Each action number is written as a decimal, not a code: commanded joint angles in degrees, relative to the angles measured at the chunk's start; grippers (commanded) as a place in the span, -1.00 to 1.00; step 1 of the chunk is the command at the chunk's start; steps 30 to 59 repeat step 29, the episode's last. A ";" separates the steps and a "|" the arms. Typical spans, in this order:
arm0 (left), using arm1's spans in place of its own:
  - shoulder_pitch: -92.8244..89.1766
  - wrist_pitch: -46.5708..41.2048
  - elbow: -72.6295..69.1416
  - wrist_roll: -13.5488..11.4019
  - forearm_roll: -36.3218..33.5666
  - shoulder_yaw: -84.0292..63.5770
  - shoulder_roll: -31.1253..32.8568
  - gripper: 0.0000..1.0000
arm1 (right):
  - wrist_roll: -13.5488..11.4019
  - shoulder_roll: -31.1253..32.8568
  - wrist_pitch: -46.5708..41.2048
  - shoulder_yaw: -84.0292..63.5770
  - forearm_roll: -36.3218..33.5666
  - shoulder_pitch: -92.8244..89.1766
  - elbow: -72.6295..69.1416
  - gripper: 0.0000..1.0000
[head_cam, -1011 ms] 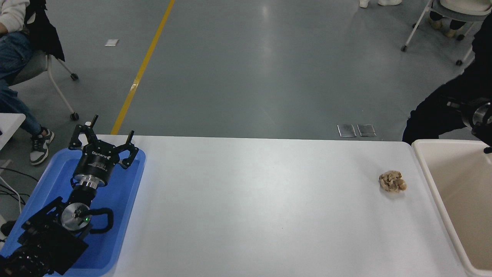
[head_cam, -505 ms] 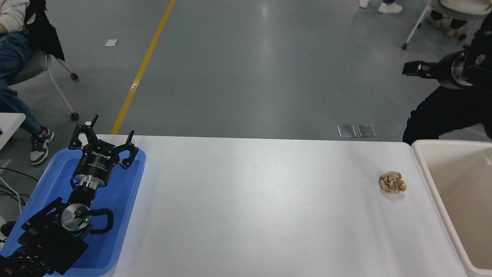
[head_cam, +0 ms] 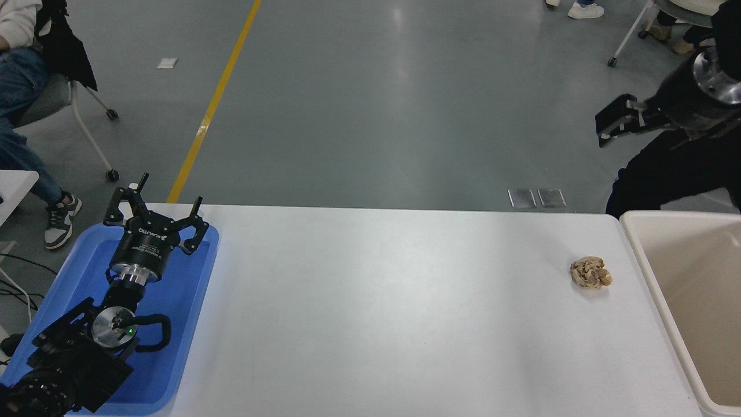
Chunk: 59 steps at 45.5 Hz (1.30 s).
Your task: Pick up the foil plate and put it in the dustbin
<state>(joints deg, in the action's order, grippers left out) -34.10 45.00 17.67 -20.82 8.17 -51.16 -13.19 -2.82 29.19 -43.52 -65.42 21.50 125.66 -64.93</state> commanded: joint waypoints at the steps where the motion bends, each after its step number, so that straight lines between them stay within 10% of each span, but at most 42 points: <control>1: 0.00 0.00 -0.01 -0.01 0.00 -0.08 0.00 1.00 | 0.01 1.04 -1.48 -2.25 -0.14 7.32 -7.92 1.00; 59: 0.00 0.00 -0.01 -0.10 0.00 0.00 0.00 1.00 | -0.08 4.56 -1.48 -2.60 0.13 8.11 -12.06 1.00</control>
